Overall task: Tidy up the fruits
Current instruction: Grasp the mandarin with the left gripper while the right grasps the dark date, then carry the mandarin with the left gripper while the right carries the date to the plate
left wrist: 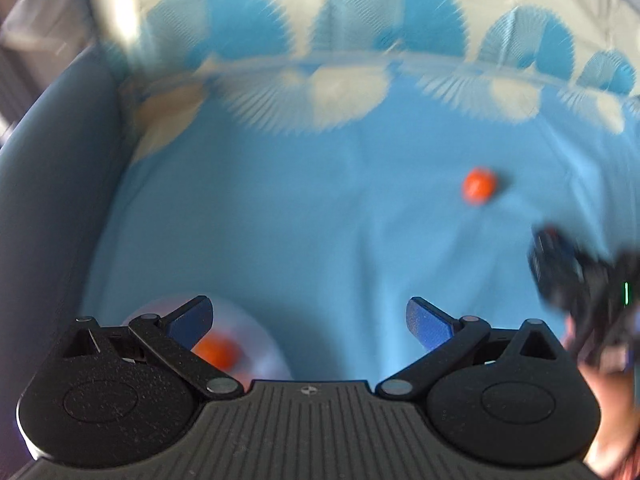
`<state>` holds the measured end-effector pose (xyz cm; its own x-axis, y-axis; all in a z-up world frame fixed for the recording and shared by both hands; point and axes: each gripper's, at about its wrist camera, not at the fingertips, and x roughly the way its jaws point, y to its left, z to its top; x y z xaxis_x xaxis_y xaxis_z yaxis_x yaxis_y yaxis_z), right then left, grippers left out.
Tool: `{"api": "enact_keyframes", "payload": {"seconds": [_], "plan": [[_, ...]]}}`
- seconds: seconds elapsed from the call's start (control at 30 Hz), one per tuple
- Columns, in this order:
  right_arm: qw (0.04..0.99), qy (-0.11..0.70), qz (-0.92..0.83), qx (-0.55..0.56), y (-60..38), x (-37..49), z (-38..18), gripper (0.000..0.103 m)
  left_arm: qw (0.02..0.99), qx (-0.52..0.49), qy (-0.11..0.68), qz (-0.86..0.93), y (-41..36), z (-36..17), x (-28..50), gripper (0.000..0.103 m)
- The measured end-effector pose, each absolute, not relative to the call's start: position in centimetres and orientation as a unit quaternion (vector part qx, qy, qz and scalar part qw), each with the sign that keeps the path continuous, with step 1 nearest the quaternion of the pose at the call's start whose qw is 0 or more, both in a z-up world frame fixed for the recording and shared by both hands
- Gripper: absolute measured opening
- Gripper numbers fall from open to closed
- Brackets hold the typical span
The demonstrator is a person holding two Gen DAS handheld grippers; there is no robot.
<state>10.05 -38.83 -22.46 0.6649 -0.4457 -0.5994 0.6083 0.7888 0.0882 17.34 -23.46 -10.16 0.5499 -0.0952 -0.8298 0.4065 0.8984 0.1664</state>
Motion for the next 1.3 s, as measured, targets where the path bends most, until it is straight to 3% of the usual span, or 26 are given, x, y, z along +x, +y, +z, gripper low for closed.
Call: {"api": "enact_keyframes", "payload": {"seconds": [0.23,0.43,0.47,0.5,0.53,0.77,0.9,1.03,1.3], "plan": [[0.851,0.271,-0.406,0.196,-44.8,6.7,-23.8,0.021,0.858,0.191,0.419,-0.227,-37.1,-16.4,22.3,0.103],[0.851,0.276,-0.412,0.172,-43.8,7.5,-24.2,0.022,0.826,0.221,0.469,-0.221,-40.8,-21.1,25.3,0.101],[0.851,0.276,-0.413,0.171,-43.8,7.5,-24.2,0.022,0.834,0.21,0.459,-0.223,-40.6,-21.0,25.1,0.088],[0.852,0.276,-0.412,0.17,-43.6,7.5,-24.1,0.022,0.84,0.199,0.45,-0.226,-40.2,-20.6,24.9,0.059],[0.852,0.276,-0.412,0.17,-43.6,7.5,-24.1,0.021,0.838,0.185,0.456,-0.235,-39.9,-20.3,24.8,0.04],[0.854,0.231,-0.429,0.185,-43.3,6.0,-22.8,0.021,0.849,0.152,0.444,-0.242,-35.6,-15.5,22.1,0.038],[0.86,0.205,-0.434,0.175,-42.7,4.3,-20.1,0.021,0.869,0.175,0.407,-0.222,-29.7,-10.5,17.7,0.038],[0.885,0.184,-0.385,0.185,-40.5,1.1,-15.5,0.021,0.872,0.159,0.418,-0.2,-22.0,-6.5,13.4,0.038],[0.94,0.229,-0.214,0.135,-30.2,-7.0,-8.2,0.021,0.879,0.127,0.439,-0.138,-10.4,-1.7,6.6,0.038]]}}
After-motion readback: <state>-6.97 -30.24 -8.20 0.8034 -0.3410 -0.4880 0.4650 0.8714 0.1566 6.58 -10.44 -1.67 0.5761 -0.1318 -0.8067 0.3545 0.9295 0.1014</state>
